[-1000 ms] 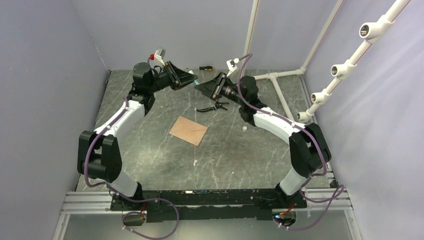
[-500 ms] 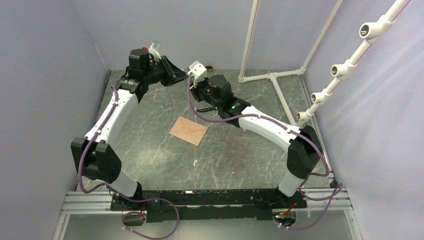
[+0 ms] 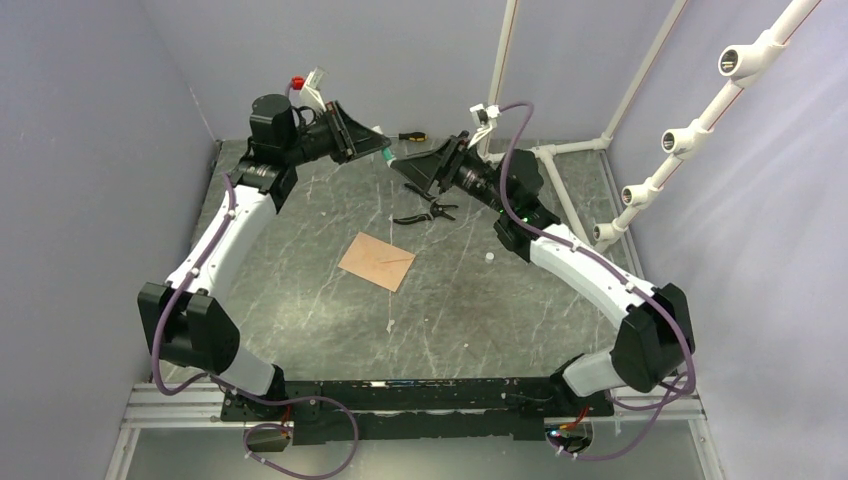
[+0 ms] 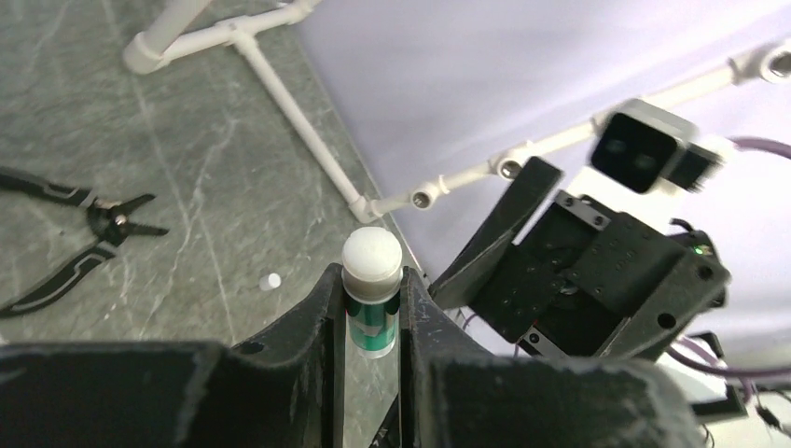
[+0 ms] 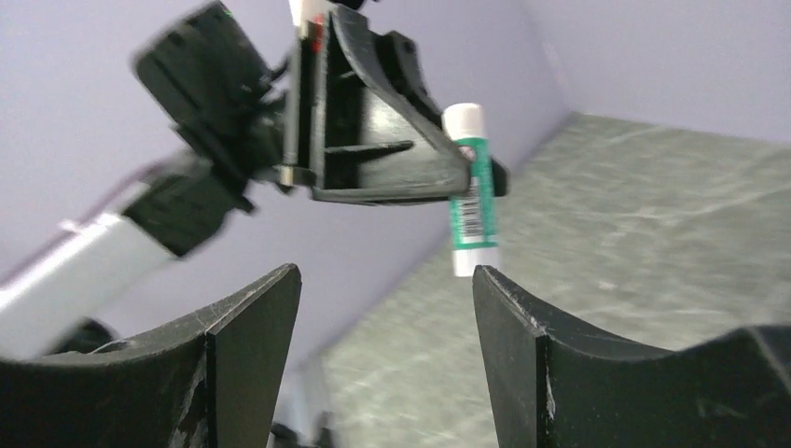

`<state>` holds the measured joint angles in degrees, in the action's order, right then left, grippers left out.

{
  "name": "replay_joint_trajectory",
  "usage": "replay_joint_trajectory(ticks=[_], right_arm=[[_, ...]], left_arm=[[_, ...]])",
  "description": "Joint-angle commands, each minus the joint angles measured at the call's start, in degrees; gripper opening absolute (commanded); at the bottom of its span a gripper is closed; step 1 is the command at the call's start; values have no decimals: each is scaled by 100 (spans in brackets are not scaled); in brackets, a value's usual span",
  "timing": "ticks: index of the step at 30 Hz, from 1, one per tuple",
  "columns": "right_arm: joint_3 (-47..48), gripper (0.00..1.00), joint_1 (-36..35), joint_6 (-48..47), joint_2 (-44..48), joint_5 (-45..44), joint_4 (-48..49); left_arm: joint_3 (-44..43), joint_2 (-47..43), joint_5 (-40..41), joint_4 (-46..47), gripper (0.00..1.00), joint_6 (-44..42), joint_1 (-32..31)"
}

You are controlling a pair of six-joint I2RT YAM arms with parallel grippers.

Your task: Place the letter into the envelope and seal it

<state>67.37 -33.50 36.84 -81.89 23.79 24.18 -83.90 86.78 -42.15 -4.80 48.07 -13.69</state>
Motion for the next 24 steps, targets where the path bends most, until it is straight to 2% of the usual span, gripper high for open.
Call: replay_joint_trajectory(ticks=[1, 3, 6, 10, 15, 20, 24], right_arm=[[-390, 72, -26, 2779, -27, 213, 2006], [-456, 69, -21, 3491, -137, 108, 2339], [-425, 66, -20, 3906, -272, 67, 2552], [-451, 64, -18, 3774, -233, -121, 2318], [-414, 62, -12, 3912, -417, -136, 2734], [-195, 46, -6, 3847, -571, -69, 2719], [-290, 46, -2, 3732, -530, -118, 2564]], left_arm=[[80, -311, -663, 1297, 2, 421, -11], [127, -313, -721, 1525, 3, 680, -11], [113, -285, -856, 1729, 2, 1040, 0], [17, -280, -921, 1765, 3, 1270, -2], [28, -294, -1010, 1985, 2, 1550, -1], [84, -300, -1032, 2229, 2, 1789, -2], [32, -356, -962, 2094, 2, 1738, -2]])
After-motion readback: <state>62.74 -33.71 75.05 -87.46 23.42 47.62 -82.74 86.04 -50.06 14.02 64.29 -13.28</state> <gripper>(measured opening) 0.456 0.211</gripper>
